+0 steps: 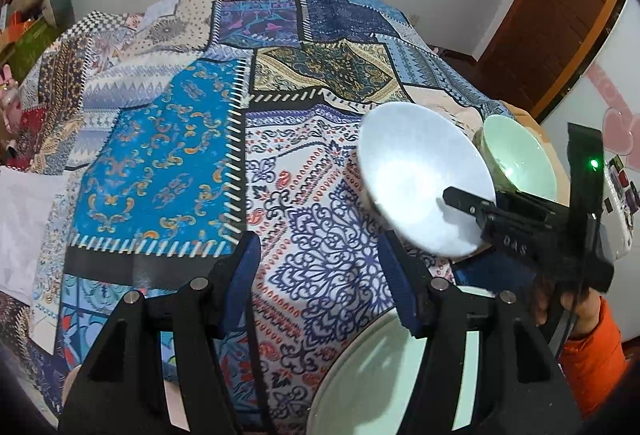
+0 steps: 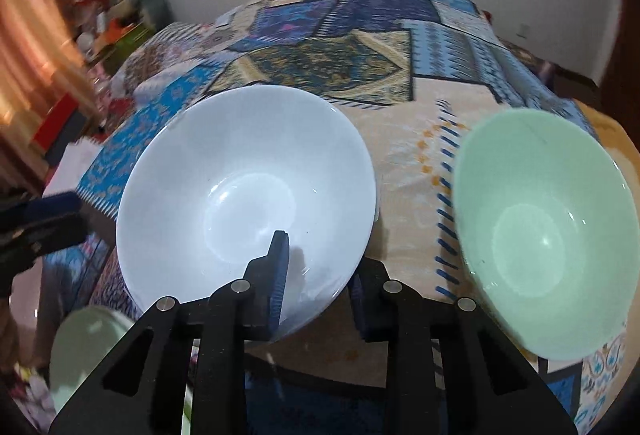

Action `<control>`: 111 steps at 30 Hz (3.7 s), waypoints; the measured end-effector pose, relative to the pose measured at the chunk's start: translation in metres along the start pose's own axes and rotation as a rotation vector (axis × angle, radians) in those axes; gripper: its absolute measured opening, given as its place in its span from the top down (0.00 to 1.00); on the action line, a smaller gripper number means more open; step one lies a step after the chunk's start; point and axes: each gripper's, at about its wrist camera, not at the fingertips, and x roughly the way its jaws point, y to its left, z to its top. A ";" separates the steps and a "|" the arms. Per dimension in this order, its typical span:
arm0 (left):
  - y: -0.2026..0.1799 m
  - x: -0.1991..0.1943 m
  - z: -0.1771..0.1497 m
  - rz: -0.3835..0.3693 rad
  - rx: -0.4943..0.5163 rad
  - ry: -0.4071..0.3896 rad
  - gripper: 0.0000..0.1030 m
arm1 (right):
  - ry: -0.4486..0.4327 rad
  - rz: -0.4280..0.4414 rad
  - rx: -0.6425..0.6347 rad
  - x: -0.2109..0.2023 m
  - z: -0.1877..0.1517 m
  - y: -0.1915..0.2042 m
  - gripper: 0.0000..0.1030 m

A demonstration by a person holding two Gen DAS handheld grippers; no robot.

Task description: Organize plates and bowls

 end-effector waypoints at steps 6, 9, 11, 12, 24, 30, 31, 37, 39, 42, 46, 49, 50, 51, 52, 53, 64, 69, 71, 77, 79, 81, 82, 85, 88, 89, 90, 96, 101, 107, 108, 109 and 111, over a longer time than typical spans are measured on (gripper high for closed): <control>-0.011 0.024 0.011 0.030 0.015 0.020 0.41 | 0.032 0.057 0.001 0.003 0.005 -0.007 0.76; -0.017 0.038 0.018 0.044 0.029 0.041 0.44 | 0.041 0.071 0.019 0.005 0.005 -0.009 0.76; -0.022 0.045 0.022 0.050 0.047 0.053 0.49 | 0.043 0.078 0.033 0.005 0.006 -0.009 0.76; -0.024 0.050 0.024 0.052 0.057 0.060 0.53 | 0.045 0.081 0.041 0.005 0.006 -0.010 0.76; -0.048 0.075 0.024 0.093 0.160 0.086 0.82 | 0.023 0.071 0.082 0.001 0.005 -0.011 0.78; -0.051 0.064 0.024 0.069 0.144 0.077 0.83 | 0.009 0.058 0.088 -0.010 0.002 -0.008 0.78; -0.053 0.061 0.024 0.068 0.145 0.071 0.83 | 0.003 0.054 0.085 -0.015 0.001 -0.006 0.78; -0.058 0.038 0.016 0.066 0.152 0.037 0.83 | -0.040 0.053 0.093 -0.037 -0.005 0.004 0.78; -0.059 0.028 0.012 0.061 0.149 0.024 0.83 | -0.049 0.055 0.091 -0.043 -0.006 0.008 0.78; -0.059 0.013 0.008 0.053 0.146 0.008 0.83 | -0.070 0.051 0.079 -0.055 -0.009 0.016 0.78; -0.059 -0.011 -0.001 0.049 0.144 -0.023 0.83 | -0.095 0.050 0.060 -0.067 -0.010 0.028 0.78; -0.057 -0.026 -0.006 0.054 0.141 -0.047 0.83 | -0.110 0.054 0.048 -0.074 -0.010 0.038 0.78; -0.055 -0.033 -0.008 0.052 0.134 -0.055 0.83 | -0.115 0.056 0.043 -0.076 -0.009 0.042 0.78; -0.053 -0.037 -0.009 0.050 0.129 -0.059 0.83 | -0.119 0.059 0.040 -0.079 -0.010 0.044 0.78; -0.051 -0.043 -0.012 0.048 0.124 -0.064 0.83 | -0.123 0.062 0.036 -0.081 -0.010 0.048 0.78; -0.050 -0.047 -0.014 0.048 0.120 -0.068 0.83 | -0.128 0.066 0.033 -0.083 -0.010 0.052 0.78; -0.015 -0.100 -0.043 0.066 0.056 -0.117 0.83 | -0.170 0.131 -0.007 -0.091 -0.010 0.101 0.78; 0.006 -0.121 -0.057 0.084 0.023 -0.136 0.83 | -0.179 0.151 -0.045 -0.091 -0.012 0.127 0.78; 0.016 -0.131 -0.064 0.094 0.008 -0.146 0.83 | -0.177 0.162 -0.058 -0.089 -0.012 0.138 0.78; 0.041 -0.153 -0.082 0.128 -0.022 -0.162 0.83 | -0.158 0.187 -0.097 -0.082 -0.017 0.168 0.78; 0.050 -0.159 -0.088 0.136 -0.038 -0.163 0.83 | -0.149 0.193 -0.109 -0.079 -0.019 0.176 0.78; 0.059 -0.163 -0.094 0.142 -0.052 -0.165 0.83 | -0.140 0.200 -0.119 -0.076 -0.022 0.185 0.78; 0.063 -0.165 -0.097 0.145 -0.059 -0.166 0.83 | -0.136 0.204 -0.122 -0.074 -0.024 0.189 0.78; 0.075 -0.169 -0.106 0.151 -0.076 -0.164 0.83 | -0.117 0.217 -0.132 -0.068 -0.026 0.199 0.78; 0.086 -0.169 -0.114 0.157 -0.093 -0.159 0.83 | -0.100 0.228 -0.136 -0.060 -0.031 0.208 0.78; 0.090 -0.169 -0.117 0.158 -0.100 -0.157 0.83 | -0.092 0.232 -0.137 -0.056 -0.033 0.211 0.78; 0.092 -0.168 -0.118 0.159 -0.106 -0.155 0.83 | -0.087 0.236 -0.135 -0.055 -0.034 0.213 0.78; 0.112 -0.162 -0.132 0.158 -0.146 -0.135 0.83 | -0.047 0.260 -0.125 -0.040 -0.042 0.221 0.78; 0.124 -0.153 -0.142 0.154 -0.165 -0.112 0.83 | -0.027 0.255 -0.127 -0.032 -0.049 0.230 0.78; 0.134 -0.143 -0.151 0.143 -0.180 -0.084 0.83 | 0.008 0.266 -0.106 -0.022 -0.056 0.231 0.78; 0.135 -0.142 -0.153 0.141 -0.181 -0.080 0.83 | 0.014 0.267 -0.106 -0.020 -0.057 0.232 0.78; 0.136 -0.140 -0.154 0.140 -0.182 -0.074 0.83 | 0.020 0.267 -0.106 -0.018 -0.058 0.232 0.78; 0.138 -0.137 -0.156 0.136 -0.187 -0.068 0.83 | 0.032 0.266 -0.108 -0.015 -0.060 0.233 0.78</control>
